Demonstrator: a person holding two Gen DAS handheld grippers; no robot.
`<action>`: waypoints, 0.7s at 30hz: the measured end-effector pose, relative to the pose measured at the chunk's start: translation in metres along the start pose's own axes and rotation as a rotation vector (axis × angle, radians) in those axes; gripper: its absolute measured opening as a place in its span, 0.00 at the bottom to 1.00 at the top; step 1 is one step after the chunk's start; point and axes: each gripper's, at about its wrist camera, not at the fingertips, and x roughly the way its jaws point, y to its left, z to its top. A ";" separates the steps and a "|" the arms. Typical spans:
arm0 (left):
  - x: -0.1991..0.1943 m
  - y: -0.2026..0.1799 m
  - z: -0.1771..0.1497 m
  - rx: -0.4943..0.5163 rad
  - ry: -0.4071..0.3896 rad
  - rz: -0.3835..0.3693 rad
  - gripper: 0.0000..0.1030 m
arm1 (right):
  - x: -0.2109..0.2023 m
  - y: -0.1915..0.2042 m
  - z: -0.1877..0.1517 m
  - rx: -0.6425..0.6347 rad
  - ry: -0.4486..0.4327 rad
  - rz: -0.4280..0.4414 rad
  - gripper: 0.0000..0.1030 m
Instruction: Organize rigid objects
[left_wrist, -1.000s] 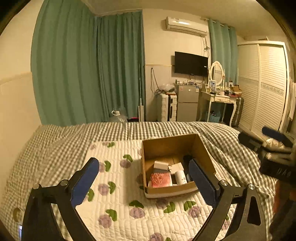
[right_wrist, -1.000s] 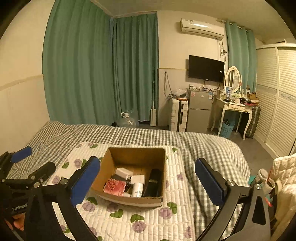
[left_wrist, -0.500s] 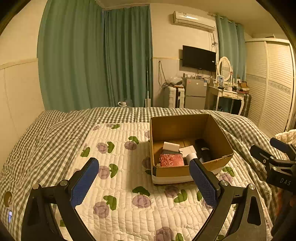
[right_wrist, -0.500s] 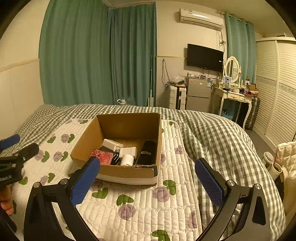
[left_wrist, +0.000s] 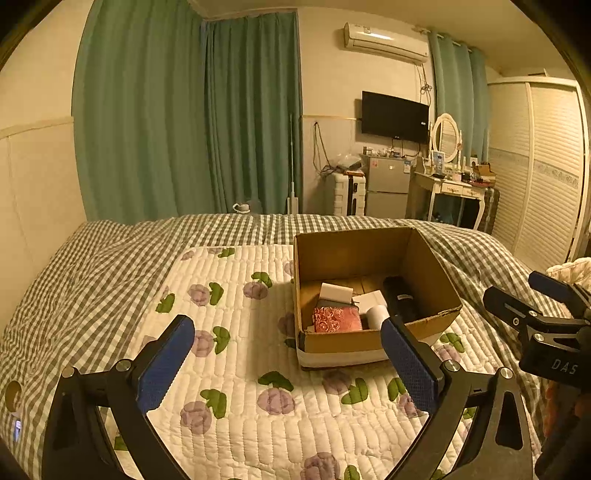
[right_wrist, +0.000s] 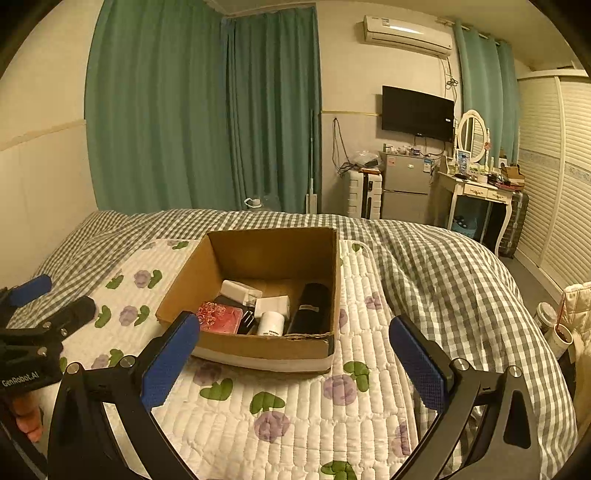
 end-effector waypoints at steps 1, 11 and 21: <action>0.001 0.000 0.000 -0.001 0.005 0.000 1.00 | 0.000 0.001 0.000 -0.003 0.001 0.001 1.00; 0.005 0.002 0.000 -0.012 0.020 -0.003 1.00 | 0.001 0.007 -0.002 -0.027 0.005 -0.001 1.00; 0.007 0.002 -0.002 -0.003 0.020 0.004 1.00 | 0.000 0.007 -0.002 -0.031 0.005 -0.004 1.00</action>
